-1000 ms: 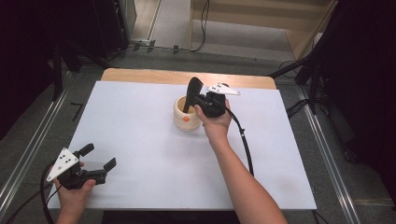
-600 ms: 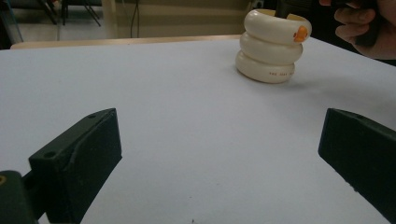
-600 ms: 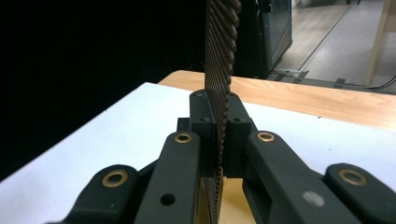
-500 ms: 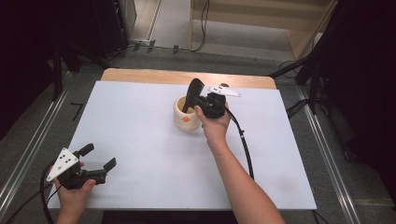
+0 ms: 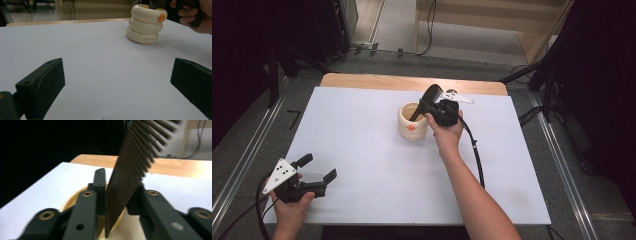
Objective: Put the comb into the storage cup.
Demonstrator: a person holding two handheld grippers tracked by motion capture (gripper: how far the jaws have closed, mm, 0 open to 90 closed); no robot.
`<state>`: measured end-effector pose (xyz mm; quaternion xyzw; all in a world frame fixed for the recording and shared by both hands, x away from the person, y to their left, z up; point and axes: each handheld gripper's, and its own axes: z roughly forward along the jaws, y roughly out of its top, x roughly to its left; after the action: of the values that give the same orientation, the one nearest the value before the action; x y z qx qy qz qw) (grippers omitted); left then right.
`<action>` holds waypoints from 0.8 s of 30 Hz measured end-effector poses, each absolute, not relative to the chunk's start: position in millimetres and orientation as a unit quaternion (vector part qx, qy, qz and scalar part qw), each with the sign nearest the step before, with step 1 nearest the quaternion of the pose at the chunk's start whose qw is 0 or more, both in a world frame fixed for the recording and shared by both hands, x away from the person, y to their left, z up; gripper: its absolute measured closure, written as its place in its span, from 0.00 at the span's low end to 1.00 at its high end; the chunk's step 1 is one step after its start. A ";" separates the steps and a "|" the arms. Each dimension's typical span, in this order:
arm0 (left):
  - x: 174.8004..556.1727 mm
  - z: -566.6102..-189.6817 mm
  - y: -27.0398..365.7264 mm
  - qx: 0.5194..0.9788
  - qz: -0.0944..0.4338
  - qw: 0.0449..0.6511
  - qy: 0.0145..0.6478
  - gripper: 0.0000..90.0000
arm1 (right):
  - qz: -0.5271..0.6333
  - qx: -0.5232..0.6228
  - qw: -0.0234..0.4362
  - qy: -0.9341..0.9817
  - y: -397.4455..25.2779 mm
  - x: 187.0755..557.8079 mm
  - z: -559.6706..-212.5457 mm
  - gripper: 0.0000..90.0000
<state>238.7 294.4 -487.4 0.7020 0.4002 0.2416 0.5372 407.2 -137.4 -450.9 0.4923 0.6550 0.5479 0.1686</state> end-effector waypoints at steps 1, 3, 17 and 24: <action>238.7 -487.5 294.3 0.702 0.241 0.538 0.400 0.00 | 0.547 0.492 0.169 0.656 -137.6 407.3 -451.1 0.73; 238.6 -487.5 294.3 0.702 0.241 0.538 0.400 0.00 | 0.541 0.490 0.176 0.660 -138.1 407.6 -451.4 0.67; 238.6 -487.4 293.9 0.703 0.241 0.537 0.398 0.00 | 0.525 0.460 0.190 0.691 -143.6 398.0 -442.1 0.00; 238.8 -487.5 293.5 0.704 0.241 0.536 0.399 0.00 | 0.530 0.441 0.198 0.697 -145.6 385.7 -434.0 0.00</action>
<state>238.8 293.5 -487.5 0.7041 0.3986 0.2409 0.5361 385.7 -145.6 -434.0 0.4407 0.6971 0.5298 0.1978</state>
